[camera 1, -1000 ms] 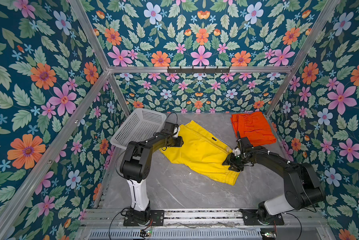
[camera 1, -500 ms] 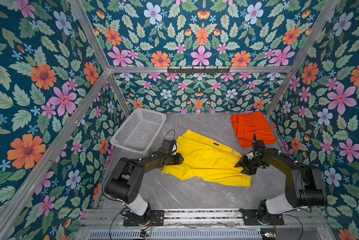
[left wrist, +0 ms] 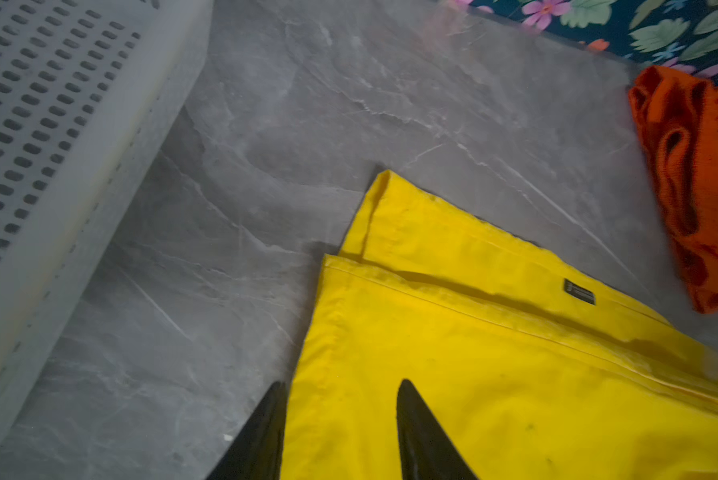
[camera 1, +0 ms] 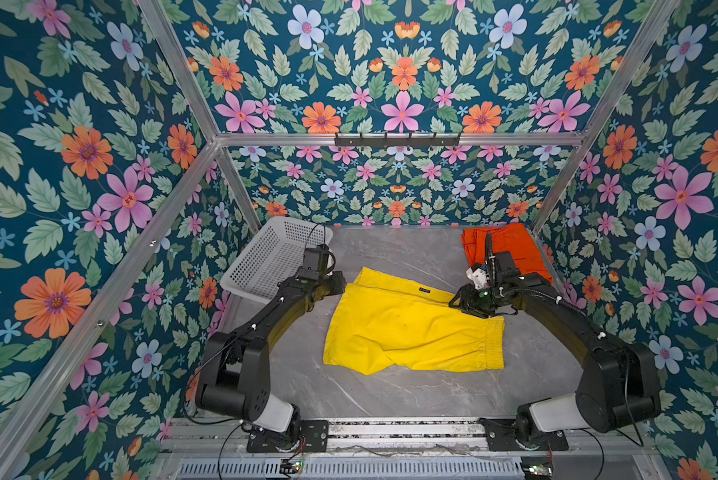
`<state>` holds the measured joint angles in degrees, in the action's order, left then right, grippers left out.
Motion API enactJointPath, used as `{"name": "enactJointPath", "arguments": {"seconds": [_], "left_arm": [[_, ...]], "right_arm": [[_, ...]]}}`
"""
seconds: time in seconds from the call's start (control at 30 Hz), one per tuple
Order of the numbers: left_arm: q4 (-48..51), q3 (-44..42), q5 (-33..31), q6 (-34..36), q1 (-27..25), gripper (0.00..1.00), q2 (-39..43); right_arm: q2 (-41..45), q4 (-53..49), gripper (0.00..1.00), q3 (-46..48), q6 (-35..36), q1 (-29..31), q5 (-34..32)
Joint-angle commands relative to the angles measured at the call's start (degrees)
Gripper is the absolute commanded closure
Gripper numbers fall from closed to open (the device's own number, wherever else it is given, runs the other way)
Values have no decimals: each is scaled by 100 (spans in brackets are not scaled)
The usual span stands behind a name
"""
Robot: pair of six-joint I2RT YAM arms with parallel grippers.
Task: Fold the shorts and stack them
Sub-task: 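Grasp the folded shorts with both grippers and lift the edge farthest from the robot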
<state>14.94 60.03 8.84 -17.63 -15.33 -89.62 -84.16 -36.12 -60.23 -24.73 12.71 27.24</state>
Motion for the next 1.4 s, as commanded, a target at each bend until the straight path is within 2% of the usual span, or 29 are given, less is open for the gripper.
{"name": "enactJointPath", "arguments": {"seconds": [0.0, 0.23, 0.5, 0.8, 0.87, 0.93, 0.97, 1.03, 1.37], "left_arm": [[162, 241, 159, 389, 33, 54, -432], [-199, 559, 597, 376, 23, 53, -1244], [-343, 899, 638, 374, 23, 54, -1882], [-417, 975, 614, 409, 22, 57, -2203], [-426, 984, 680, 400, 29, 64, -2243], [-445, 996, 779, 362, 24, 78, -2232], [-445, 993, 802, 348, 25, 88, -2192], [-435, 993, 834, 331, 27, 98, -2040], [-391, 1036, 912, 336, -35, 100, -719]], "right_arm": [[-192, 329, 49, 150, -145, 45, -8], [-485, 539, 49, 371, -128, 43, 71], [-585, 673, 49, 518, -142, 47, 27], [-696, 801, 49, 609, -184, 44, 48], [-731, 834, 49, 626, -199, 40, 44], [-766, 861, 49, 633, -204, 39, 46], [-777, 865, 49, 630, -211, 43, 23], [-794, 882, 49, 654, -215, 39, -8], [-1036, 966, 48, 817, -246, 28, -243]]}}
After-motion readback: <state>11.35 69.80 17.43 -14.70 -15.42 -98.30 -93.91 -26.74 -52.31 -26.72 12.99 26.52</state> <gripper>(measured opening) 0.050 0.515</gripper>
